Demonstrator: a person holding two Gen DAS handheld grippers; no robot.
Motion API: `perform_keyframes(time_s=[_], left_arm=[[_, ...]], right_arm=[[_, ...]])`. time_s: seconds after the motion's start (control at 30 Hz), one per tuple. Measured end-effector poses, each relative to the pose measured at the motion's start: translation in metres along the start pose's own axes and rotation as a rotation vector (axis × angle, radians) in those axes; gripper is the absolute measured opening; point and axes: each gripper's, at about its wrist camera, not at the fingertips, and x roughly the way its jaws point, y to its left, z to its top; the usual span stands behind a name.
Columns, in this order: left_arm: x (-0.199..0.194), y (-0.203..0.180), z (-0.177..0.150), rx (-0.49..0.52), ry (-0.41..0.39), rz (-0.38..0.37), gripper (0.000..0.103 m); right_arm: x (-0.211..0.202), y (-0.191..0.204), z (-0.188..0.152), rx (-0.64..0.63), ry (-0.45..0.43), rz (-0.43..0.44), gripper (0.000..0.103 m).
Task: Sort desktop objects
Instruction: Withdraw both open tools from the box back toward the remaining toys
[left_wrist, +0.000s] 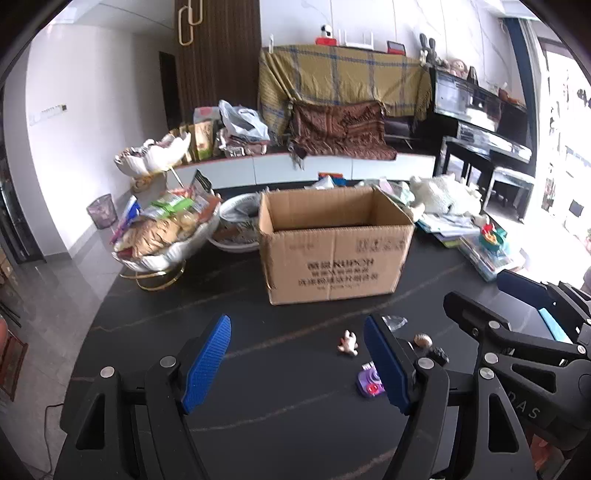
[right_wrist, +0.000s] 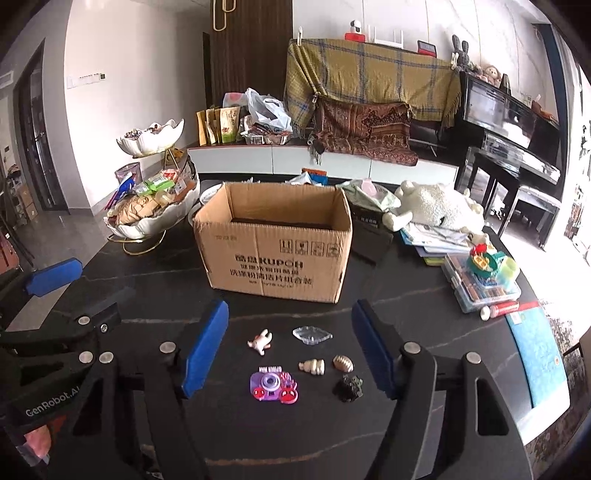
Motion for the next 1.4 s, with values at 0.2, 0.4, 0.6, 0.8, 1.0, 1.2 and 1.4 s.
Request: perform_keyframes(time_s=[0.2, 0.4, 0.6, 0.8, 1.0, 1.2, 1.4], left_arm=[[0.003, -0.015, -0.014, 0.046, 0.011, -0.006, 0.071], [0.014, -0.027, -0.027, 0.064, 0.063, -0.009, 0.071], [0.027, -0.032, -0.035, 0.046, 0.115, -0.039, 0.071], [0.045, -0.038, -0.045, 0.027, 0.186, -0.076, 0.071], [0.058, -0.050, -0.051, 0.043, 0.221, -0.078, 0.071], [0.068, -0.055, -0.052, 0.048, 0.247, -0.087, 0.071], [0.084, -0.061, -0.059, 0.043, 0.288, -0.100, 0.071]], right_arm=[[0.000, -0.009, -0.016, 0.018, 0.036, 0.007, 0.064], [0.006, -0.016, -0.034, 0.027, 0.078, -0.006, 0.063], [0.016, -0.024, -0.047, 0.041, 0.119, -0.009, 0.062], [0.025, -0.029, -0.058, 0.039, 0.157, -0.031, 0.061], [0.036, -0.039, -0.070, 0.059, 0.196, -0.033, 0.059], [0.045, -0.046, -0.075, 0.068, 0.221, -0.029, 0.058], [0.056, -0.055, -0.083, 0.086, 0.247, -0.019, 0.058]])
